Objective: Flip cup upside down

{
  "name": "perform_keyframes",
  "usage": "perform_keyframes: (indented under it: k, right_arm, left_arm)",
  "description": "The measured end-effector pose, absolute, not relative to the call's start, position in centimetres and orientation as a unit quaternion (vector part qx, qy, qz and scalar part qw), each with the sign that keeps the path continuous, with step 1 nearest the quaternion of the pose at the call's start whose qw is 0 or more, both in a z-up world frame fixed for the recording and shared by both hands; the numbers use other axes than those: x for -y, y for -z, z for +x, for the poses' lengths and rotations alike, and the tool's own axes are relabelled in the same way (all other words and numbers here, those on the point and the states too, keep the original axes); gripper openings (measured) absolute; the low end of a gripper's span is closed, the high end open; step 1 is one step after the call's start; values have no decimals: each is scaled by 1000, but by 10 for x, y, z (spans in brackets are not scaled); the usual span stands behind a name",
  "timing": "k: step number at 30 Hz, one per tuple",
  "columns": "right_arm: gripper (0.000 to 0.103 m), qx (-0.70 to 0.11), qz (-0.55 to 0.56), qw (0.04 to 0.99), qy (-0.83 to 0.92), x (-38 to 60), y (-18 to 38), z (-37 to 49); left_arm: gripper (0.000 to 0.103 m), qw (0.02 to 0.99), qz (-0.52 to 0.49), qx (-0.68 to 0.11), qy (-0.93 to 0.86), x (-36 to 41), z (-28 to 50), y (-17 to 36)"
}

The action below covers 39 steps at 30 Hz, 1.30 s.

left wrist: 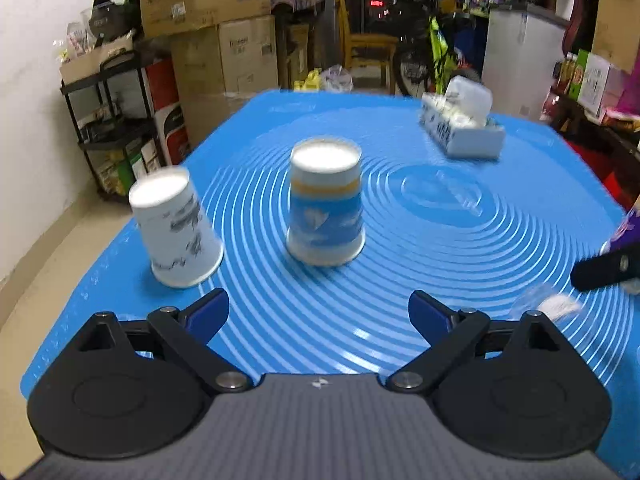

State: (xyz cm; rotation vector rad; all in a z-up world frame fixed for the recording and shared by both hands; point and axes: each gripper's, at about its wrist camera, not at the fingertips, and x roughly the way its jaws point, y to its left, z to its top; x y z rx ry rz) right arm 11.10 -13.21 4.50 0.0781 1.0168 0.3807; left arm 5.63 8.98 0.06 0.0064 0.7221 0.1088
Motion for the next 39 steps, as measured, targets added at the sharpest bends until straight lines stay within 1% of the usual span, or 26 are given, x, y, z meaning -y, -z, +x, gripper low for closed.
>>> perform_keyframes:
  k: [5,9,12,20,24,26,34,39]
  right_arm:
    - [91,-527,35,830,-180,108,-36,129]
    - [83,-573,34,801,-168,95,-25,145]
    - [81,-605,34,779,-160,88,-16,151]
    - [77,-643,36,752,-140,84,1,160]
    - [70,-655,41,742,-140,84,10,164]
    - [62,-655,43,741,-144,82,10,165]
    - [61,-625,37,763,-161,81,5,152]
    - [61,-545,47,818,-176,92,-4,136]
  left_arm:
    - [96,932,5,-359,-47,-96,52,3]
    - [96,932,-2,-359,-54,-104,51,4]
    - [96,931,-11,-360,-52,-109,52,3]
    - [96,932,-13,-359,-47,-111,51,3]
    - [96,933,-12,-356,-46,-110,51,3]
    - [96,933,-12,-356,-46,-109,51,4]
    - [96,933,-13,-356,-44,-108,50,3]
    - [96,934,-16,-354,-42,-106,50,3]
